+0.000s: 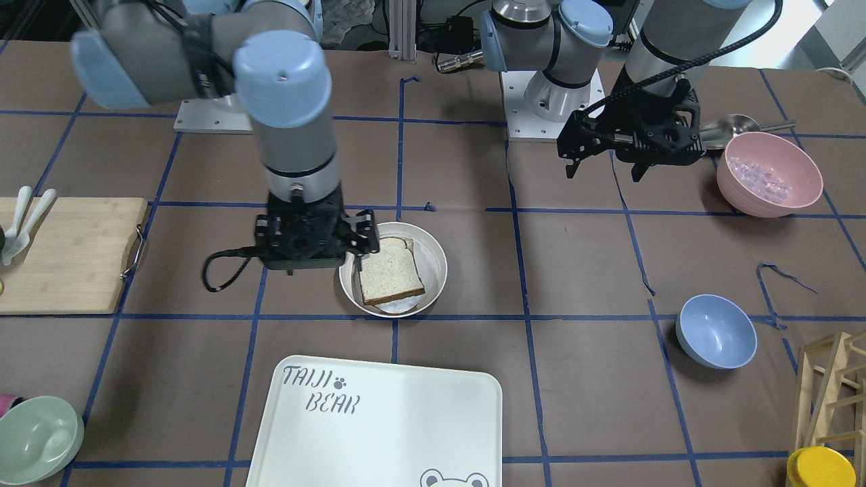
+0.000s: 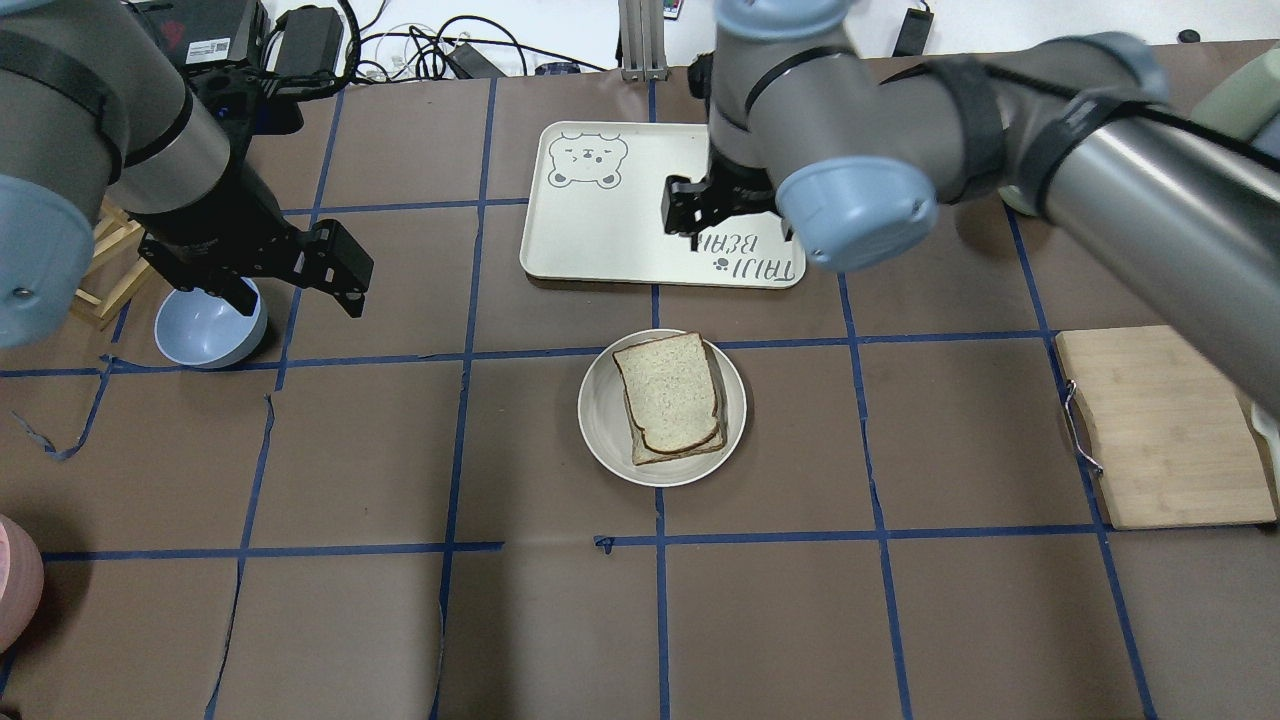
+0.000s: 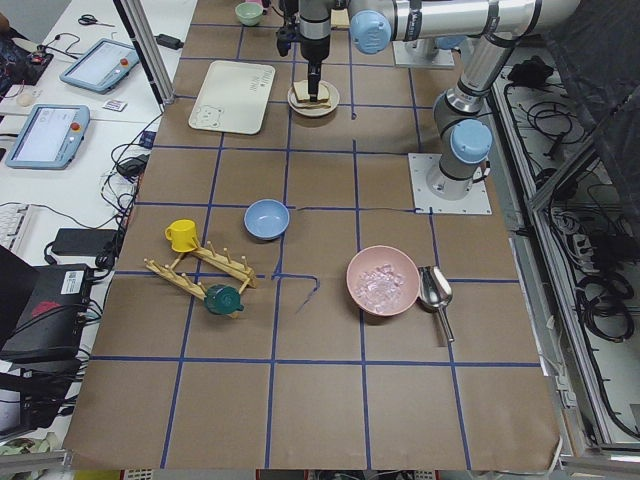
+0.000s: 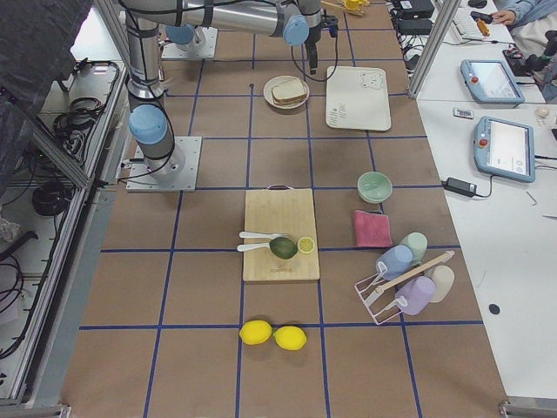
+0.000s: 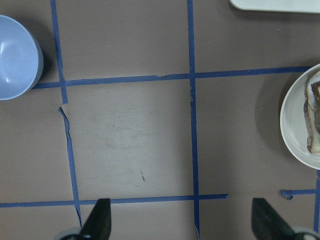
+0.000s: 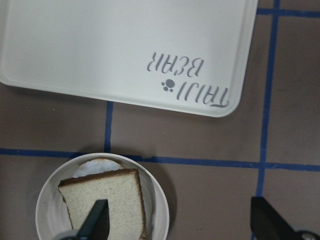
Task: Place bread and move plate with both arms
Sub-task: 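Raise the right gripper away while the left arm moves toward the plate, then reach the left gripper to the plate rim and grasp it, then slide the plate with the left gripper onto the bear tray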
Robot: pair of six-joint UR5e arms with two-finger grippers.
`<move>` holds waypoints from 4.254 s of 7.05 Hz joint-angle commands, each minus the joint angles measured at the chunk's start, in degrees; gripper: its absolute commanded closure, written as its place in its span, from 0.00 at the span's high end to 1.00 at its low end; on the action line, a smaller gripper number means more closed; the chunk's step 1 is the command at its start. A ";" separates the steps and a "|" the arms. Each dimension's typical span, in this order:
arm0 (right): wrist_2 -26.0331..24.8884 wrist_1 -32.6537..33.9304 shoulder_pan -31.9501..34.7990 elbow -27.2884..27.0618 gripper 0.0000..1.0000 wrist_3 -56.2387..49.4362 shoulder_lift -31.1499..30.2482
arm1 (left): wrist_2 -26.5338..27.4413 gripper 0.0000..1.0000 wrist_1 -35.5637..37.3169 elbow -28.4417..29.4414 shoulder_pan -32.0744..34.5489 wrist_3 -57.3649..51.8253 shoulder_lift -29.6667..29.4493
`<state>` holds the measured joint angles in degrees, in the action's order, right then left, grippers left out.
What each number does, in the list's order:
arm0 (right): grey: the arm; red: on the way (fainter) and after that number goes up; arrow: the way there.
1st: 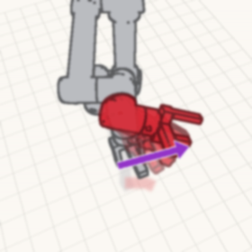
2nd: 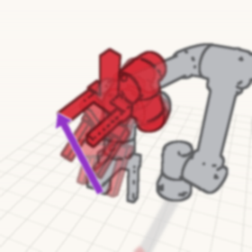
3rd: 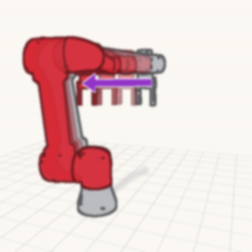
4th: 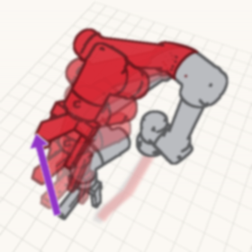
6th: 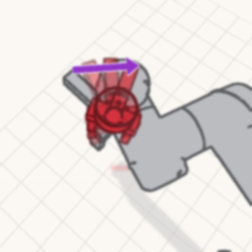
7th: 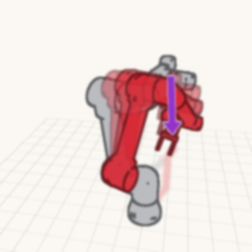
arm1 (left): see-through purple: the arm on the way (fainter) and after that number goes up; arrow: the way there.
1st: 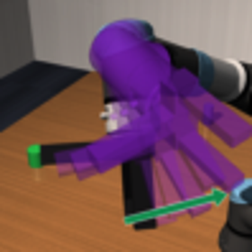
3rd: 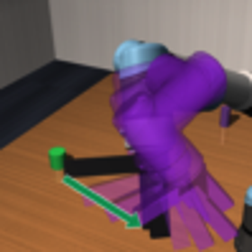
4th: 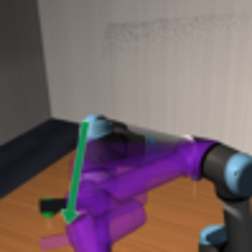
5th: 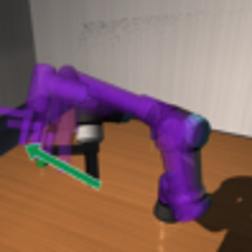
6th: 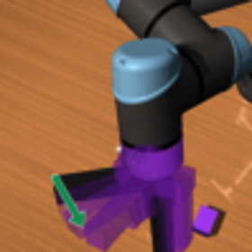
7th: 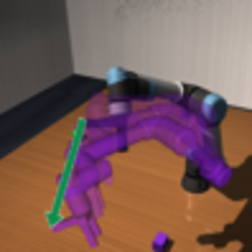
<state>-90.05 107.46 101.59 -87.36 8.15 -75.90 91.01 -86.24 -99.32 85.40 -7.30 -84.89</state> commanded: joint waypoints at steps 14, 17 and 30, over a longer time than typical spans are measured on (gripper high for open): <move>0.57 -19.48 -10.27 10.19 1.00 -8.59 -6.10 | -6.72 0.90 29.80 -10.02 14.43 15.99 -20.73; 0.57 -19.48 -10.27 10.11 1.00 -8.59 -6.10 | -8.47 0.89 34.12 -11.15 16.29 16.53 -25.93; 0.57 -19.39 -10.27 10.02 1.00 -8.59 -6.10 | -11.64 0.00 18.31 0.25 12.96 11.72 -24.37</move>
<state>-89.47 88.04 91.32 -77.34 -0.44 -81.99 79.83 -65.19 -101.16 100.04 6.76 -110.03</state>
